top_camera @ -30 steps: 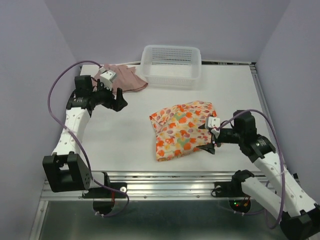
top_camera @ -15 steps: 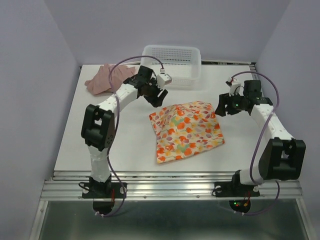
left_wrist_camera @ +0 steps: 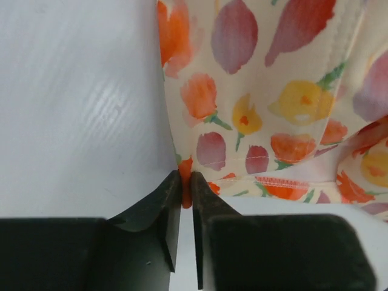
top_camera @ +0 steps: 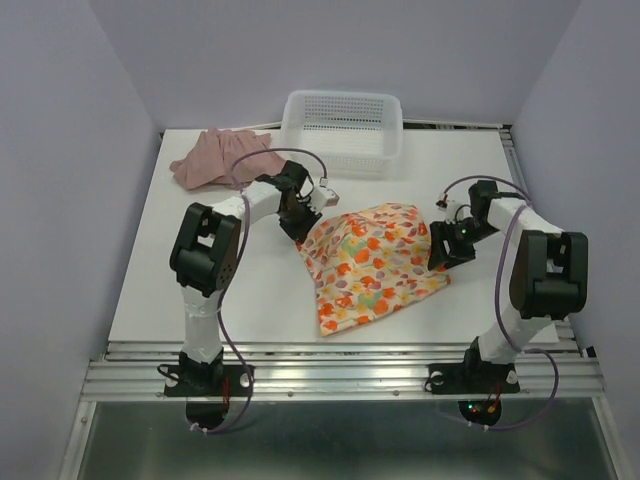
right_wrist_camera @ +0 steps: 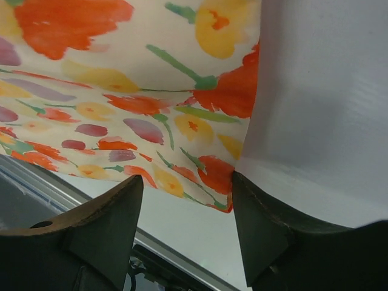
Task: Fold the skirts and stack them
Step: Flatten the skirt out
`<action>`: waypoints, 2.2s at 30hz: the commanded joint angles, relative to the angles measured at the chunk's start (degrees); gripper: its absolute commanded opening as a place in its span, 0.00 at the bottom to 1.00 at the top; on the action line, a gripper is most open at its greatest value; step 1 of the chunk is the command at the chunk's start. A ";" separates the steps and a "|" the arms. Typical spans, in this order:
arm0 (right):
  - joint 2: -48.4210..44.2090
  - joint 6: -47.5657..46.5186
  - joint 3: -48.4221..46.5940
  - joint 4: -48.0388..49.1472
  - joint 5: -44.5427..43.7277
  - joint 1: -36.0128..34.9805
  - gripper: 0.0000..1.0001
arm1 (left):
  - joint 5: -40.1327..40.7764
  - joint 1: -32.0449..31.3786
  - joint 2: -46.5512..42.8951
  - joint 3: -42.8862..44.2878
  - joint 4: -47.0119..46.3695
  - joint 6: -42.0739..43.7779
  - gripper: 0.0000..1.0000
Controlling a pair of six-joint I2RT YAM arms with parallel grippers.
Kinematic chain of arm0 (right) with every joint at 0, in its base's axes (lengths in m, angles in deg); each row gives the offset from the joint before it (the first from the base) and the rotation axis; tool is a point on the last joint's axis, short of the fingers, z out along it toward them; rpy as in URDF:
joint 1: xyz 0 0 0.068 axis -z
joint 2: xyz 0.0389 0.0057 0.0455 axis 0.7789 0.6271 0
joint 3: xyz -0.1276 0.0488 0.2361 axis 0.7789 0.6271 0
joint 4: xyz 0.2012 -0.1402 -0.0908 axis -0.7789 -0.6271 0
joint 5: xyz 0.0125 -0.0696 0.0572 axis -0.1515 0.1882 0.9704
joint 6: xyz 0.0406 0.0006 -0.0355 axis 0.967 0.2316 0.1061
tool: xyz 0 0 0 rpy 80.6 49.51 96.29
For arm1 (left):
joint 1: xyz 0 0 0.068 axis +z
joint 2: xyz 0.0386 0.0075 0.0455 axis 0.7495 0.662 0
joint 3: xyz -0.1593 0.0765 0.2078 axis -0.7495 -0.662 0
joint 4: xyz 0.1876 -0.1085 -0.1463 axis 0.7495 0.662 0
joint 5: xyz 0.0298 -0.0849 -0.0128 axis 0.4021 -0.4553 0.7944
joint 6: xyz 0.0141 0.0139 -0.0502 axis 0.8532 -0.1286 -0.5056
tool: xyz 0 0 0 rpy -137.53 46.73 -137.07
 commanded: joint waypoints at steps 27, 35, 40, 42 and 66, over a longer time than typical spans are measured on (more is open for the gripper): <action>10.31 25.37 1.01 13.66 13.68 -0.21 0.55 | -9.32 9.76 -18.59 5.31 -9.96 -10.26 0.83; 9.54 20.30 -5.73 16.58 12.28 -0.21 0.01 | -12.05 9.76 -13.74 8.05 -13.83 -14.39 0.83; 6.28 9.58 -21.63 7.63 10.42 0.32 0.01 | -12.57 9.85 -16.80 3.05 -17.52 -15.98 0.83; 6.19 6.67 -30.68 2.96 11.91 0.32 0.01 | -13.10 10.11 -18.13 1.37 -19.28 -16.42 0.83; -23.69 -34.92 10.14 -3.64 -3.90 -41.07 0.01 | -32.32 16.62 -31.31 -17.43 -17.45 6.30 0.83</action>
